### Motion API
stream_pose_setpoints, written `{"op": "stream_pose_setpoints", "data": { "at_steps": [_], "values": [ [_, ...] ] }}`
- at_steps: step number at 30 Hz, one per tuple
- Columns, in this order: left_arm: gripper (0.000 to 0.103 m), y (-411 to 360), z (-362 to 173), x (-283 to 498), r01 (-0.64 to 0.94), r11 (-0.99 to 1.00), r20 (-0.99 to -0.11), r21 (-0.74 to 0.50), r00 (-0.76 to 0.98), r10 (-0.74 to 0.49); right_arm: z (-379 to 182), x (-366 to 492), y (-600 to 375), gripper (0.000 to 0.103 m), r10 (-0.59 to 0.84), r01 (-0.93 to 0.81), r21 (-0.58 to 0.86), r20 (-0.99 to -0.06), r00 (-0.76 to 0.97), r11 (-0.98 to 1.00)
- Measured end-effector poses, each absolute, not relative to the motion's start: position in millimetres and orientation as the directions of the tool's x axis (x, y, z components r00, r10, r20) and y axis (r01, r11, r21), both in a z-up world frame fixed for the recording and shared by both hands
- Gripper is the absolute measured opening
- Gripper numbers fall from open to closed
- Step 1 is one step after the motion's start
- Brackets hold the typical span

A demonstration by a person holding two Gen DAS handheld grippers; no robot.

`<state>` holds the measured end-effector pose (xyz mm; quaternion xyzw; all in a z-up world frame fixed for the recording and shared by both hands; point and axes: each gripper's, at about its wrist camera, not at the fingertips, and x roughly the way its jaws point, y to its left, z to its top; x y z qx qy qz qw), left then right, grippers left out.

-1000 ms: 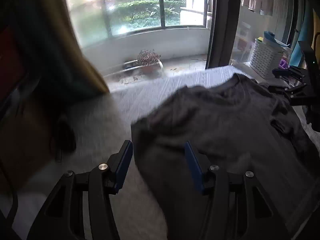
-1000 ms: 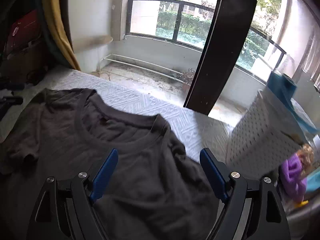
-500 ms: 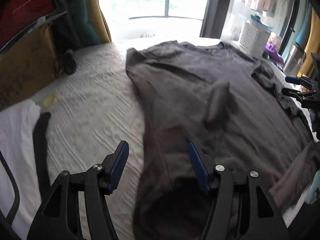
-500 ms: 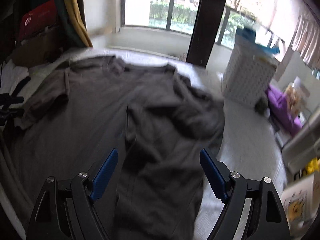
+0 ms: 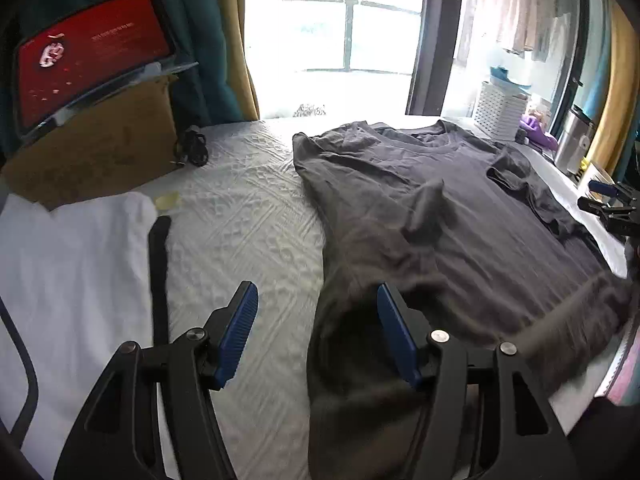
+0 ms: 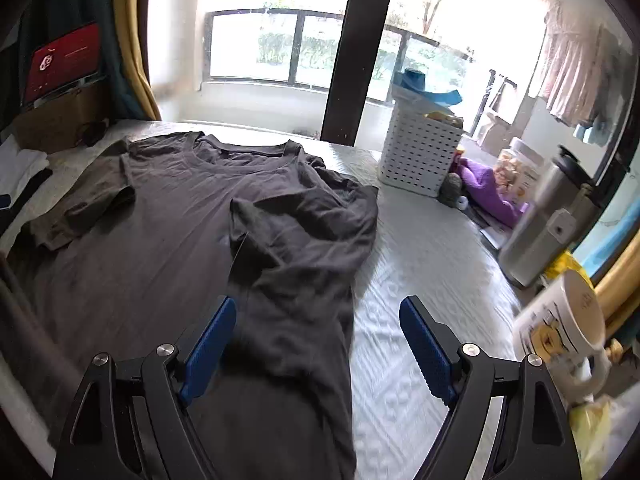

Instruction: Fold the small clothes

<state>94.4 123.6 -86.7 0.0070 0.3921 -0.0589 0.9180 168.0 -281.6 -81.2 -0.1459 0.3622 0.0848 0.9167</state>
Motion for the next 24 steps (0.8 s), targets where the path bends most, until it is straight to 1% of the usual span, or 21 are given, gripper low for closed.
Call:
{"op": "stream_pose_setpoints", "data": {
  "at_steps": [2,4,10,15,21,24],
  "values": [
    [0.063,122.1,-85.8,75.7,0.123,0.992,-0.697,-0.015,0.710,-0.099,-79.0,151.2,-282.5,0.085,0.044,-0.258,-0.216,-0.681,0.731,0.942],
    [0.067,120.8,-87.9,57.2,0.142,0.990,-0.687,-0.006,0.719,-0.107,-74.5,137.7,-283.5,0.085,0.031,-0.249,-0.232,-0.670,0.742,0.940],
    [0.067,121.8,-88.1,25.4,0.148,0.986,-0.680,0.080,0.731,-0.055,-61.2,102.1,-290.8,0.085,-0.004,-0.215,-0.263,-0.641,0.767,0.941],
    [0.067,134.5,-90.1,11.5,0.095,0.993,-0.681,0.073,0.732,-0.020,-62.8,69.7,-306.8,0.085,-0.034,-0.174,-0.262,-0.637,0.770,0.949],
    [0.067,136.3,-86.9,6.0,0.071,0.997,-0.666,-0.004,0.744,-0.056,-77.5,31.1,-333.7,0.085,-0.079,-0.111,-0.243,-0.654,0.752,0.964],
    [0.067,130.7,-87.3,6.5,0.070,0.998,-0.667,0.000,0.743,-0.052,-83.5,11.3,-337.6,0.085,-0.121,-0.087,-0.285,-0.638,0.761,0.955]
  ]
}}
